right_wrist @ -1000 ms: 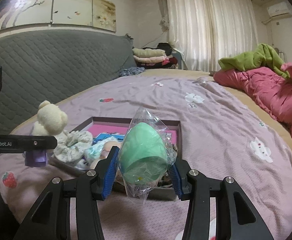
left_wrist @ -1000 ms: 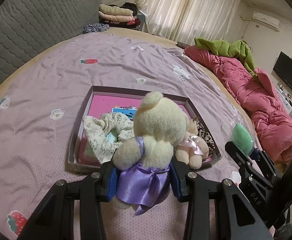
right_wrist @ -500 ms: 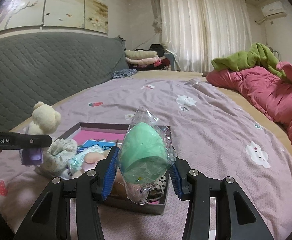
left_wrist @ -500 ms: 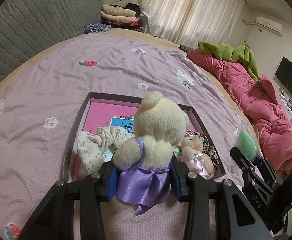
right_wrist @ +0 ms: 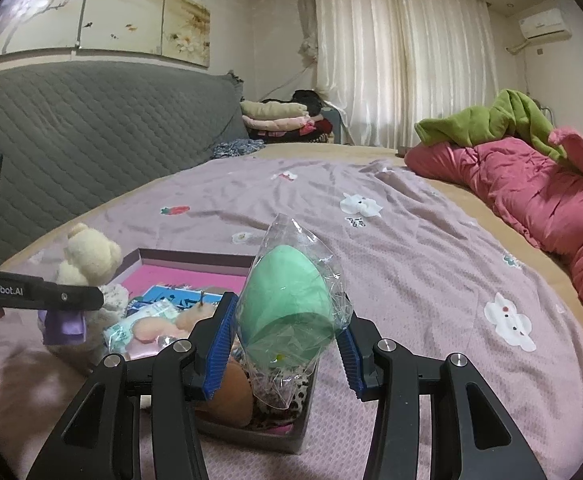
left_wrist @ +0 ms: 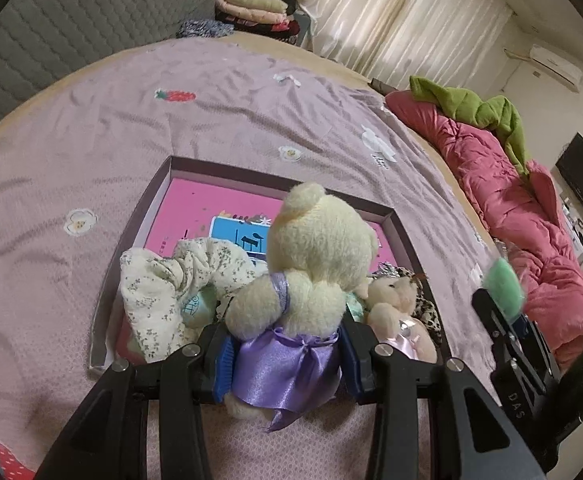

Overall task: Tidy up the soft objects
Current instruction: 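Lower the bear with the left tool while the right lowers the green sponge into the box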

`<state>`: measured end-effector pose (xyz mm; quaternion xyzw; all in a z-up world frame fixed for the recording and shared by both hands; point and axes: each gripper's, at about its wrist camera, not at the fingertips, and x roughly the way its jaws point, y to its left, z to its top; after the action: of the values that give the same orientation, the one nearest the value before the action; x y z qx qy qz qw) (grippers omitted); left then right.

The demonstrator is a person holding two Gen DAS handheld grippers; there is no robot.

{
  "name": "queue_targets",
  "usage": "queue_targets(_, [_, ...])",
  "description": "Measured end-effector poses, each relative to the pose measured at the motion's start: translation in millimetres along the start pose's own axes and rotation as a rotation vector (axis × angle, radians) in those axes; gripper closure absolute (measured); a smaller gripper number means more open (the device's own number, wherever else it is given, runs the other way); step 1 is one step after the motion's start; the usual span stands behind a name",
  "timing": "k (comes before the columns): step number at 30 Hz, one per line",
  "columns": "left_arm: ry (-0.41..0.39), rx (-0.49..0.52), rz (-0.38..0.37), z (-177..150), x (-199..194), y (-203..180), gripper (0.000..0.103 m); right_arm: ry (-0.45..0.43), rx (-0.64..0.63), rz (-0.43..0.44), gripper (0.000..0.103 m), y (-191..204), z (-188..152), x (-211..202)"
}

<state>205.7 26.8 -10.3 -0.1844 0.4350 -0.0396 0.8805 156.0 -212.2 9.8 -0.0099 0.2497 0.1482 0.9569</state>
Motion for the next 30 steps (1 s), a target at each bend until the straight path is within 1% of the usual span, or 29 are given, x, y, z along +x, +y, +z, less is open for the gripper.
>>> queue_targets(5, [0.015,-0.015,0.012,2,9,5,0.060,-0.003,0.001,-0.003,0.054,-4,1,3])
queue_targets(12, [0.040,-0.011,0.027,-2,23,9,0.059,0.031,-0.008,0.003,0.054,-2,-1,16])
queue_targets(19, [0.047,-0.009,0.034,-5,27,13,0.059,0.110,-0.019,-0.007,0.054,-3,-8,35])
queue_targets(30, [0.048,-0.002,0.038,-5,28,12,0.059,0.168,-0.060,0.021,0.054,4,-16,49])
